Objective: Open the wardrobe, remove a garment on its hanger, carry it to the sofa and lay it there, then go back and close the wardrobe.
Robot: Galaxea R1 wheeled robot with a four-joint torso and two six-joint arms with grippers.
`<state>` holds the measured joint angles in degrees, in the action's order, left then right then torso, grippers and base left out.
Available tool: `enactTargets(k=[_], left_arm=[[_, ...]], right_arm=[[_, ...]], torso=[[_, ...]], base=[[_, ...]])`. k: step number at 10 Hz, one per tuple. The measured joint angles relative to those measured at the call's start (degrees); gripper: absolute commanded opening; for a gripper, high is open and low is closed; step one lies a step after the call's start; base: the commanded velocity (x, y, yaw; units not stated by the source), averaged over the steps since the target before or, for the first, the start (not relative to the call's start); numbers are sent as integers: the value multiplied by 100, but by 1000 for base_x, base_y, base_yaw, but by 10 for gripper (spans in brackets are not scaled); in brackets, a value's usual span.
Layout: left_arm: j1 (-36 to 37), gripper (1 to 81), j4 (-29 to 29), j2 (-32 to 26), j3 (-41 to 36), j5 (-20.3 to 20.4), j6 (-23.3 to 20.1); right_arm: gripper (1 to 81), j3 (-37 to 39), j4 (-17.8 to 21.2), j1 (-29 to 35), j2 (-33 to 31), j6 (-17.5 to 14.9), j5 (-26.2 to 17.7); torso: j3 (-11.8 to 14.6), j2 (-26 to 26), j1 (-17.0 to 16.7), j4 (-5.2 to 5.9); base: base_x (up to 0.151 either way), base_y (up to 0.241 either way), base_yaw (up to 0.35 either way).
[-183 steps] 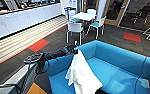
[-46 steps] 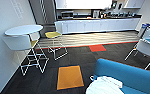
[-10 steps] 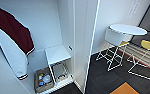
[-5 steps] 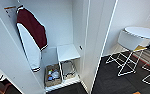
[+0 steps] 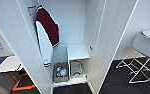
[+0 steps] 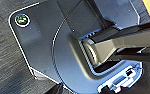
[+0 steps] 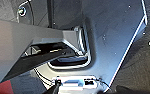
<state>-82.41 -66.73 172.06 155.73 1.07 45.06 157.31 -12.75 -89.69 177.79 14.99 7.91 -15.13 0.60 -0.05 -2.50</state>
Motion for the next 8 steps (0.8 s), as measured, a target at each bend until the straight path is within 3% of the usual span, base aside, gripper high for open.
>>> enactTargets(k=[8], left_arm=[[-2,811,-13,33,0,-20,0]], right_arm=[[811,11,0,9,13,5,2]], torso=[[0,0,0,0]], base=[[0,0,170]])
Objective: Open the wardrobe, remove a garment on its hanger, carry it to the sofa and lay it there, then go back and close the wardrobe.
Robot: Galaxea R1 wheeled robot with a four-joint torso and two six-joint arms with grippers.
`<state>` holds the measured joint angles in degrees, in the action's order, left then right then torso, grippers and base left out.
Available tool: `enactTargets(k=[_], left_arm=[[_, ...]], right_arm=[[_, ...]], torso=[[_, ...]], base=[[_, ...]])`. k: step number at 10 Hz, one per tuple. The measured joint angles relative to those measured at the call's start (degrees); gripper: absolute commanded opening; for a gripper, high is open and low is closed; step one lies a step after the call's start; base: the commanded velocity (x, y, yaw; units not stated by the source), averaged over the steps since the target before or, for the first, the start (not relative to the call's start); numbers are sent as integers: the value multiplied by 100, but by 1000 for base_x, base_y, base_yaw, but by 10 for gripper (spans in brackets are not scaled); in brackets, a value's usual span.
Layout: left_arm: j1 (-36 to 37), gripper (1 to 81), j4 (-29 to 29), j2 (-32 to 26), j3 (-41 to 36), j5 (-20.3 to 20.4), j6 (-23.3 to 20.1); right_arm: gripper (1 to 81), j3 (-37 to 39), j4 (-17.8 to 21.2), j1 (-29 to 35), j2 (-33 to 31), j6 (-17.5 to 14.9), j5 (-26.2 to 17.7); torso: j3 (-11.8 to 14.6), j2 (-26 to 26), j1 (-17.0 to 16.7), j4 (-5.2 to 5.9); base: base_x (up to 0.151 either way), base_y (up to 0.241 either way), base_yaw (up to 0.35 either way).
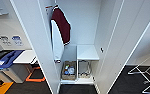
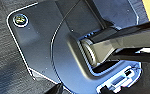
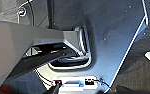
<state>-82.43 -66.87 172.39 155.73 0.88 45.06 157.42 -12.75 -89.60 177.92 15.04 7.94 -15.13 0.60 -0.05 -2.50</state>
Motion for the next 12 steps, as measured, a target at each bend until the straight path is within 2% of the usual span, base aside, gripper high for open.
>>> enactTargets(k=[10,12], left_arm=[[2,811,20,0,0,0,22],[-1,811,20,0,0,0,22]], right_arm=[[811,5,0,-4,0,-5,0],[811,6,0,-6,0,-2,-4]], torso=[[-2,2,0,0],[-2,2,-2,0]], base=[[0,6,10],[77,0,0]])
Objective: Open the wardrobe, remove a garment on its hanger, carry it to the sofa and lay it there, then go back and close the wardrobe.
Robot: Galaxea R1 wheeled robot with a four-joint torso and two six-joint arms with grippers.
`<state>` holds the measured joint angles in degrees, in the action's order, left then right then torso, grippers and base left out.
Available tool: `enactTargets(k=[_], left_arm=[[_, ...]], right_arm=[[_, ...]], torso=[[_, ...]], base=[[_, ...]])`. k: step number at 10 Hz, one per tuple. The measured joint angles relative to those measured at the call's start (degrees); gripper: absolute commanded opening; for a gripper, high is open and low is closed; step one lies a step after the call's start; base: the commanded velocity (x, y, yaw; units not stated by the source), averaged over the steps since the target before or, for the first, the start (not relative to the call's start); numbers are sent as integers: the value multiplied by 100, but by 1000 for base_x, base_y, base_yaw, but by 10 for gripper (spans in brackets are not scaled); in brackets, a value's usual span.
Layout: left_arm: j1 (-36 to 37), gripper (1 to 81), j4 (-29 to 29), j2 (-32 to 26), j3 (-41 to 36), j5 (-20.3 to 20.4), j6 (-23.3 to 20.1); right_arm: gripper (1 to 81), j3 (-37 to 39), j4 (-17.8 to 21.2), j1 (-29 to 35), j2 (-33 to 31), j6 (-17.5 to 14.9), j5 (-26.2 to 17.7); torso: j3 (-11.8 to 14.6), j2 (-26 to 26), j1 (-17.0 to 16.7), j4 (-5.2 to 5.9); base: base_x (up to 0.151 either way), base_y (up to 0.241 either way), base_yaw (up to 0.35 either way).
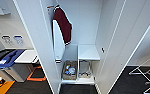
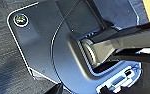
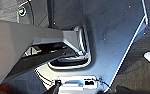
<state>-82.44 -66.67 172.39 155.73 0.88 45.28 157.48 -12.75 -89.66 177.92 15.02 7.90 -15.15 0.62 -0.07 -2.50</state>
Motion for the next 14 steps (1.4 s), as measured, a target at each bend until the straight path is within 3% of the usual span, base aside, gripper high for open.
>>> enactTargets(k=[6,11,14], left_arm=[[-33,811,2,0,0,22,4],[-107,811,2,0,0,20,6],[-171,811,2,0,0,20,4]], right_arm=[[811,0,-4,-6,-16,-15,0],[811,-1,-9,-52,-16,-15,-18],[811,0,-11,-94,-16,-15,-41]], torso=[[65,2,13,0],[800,2,13,0],[909,9,2,0]], base=[[112,0,0],[18,0,0],[28,0,0]])
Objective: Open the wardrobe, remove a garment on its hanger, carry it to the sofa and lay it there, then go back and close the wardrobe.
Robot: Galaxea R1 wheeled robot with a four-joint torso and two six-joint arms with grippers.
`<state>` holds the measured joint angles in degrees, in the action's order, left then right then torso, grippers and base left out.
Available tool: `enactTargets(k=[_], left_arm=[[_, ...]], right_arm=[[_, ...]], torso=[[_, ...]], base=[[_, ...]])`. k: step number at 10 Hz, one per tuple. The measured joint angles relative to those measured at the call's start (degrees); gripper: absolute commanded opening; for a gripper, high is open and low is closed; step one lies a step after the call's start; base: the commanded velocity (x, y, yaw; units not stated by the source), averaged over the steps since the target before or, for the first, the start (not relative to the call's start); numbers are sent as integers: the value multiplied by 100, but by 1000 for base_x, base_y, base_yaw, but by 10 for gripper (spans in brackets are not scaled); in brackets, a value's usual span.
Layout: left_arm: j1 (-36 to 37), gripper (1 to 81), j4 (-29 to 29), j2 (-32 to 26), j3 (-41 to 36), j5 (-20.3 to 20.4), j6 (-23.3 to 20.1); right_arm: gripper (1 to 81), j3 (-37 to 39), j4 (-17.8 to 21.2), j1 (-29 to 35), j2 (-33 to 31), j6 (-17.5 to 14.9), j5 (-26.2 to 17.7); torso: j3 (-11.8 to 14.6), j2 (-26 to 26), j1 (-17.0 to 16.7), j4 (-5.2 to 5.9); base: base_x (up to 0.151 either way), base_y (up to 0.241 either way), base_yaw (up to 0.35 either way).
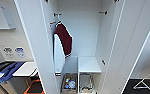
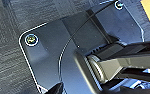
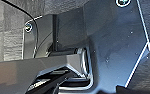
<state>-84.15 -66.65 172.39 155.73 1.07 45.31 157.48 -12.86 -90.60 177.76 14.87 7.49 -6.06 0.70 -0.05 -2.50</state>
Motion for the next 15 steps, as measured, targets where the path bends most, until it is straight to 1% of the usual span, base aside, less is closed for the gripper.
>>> enactTargets(k=[2,5,12,13,15], left_arm=[[-82,811,0,0,0,-6,0],[77,811,0,2,0,2,0],[-16,811,2,-2,0,0,0],[-16,811,0,-2,0,-2,0],[-9,811,0,-9,0,5,0]], right_arm=[[811,0,-1,-68,-4,1,-11],[811,-1,-11,35,-1,0,4],[811,0,-11,-16,-1,-2,-2],[811,0,-11,-13,-1,-2,-2],[811,0,-11,15,0,-2,1]], torso=[[-7,9,-6,0],[-7,7,6,0],[-7,7,8,0],[-7,7,8,0],[-7,5,13,0]], base=[[92,0,0],[93,0,0],[98,0,0],[74,0,0],[0,0,0]])
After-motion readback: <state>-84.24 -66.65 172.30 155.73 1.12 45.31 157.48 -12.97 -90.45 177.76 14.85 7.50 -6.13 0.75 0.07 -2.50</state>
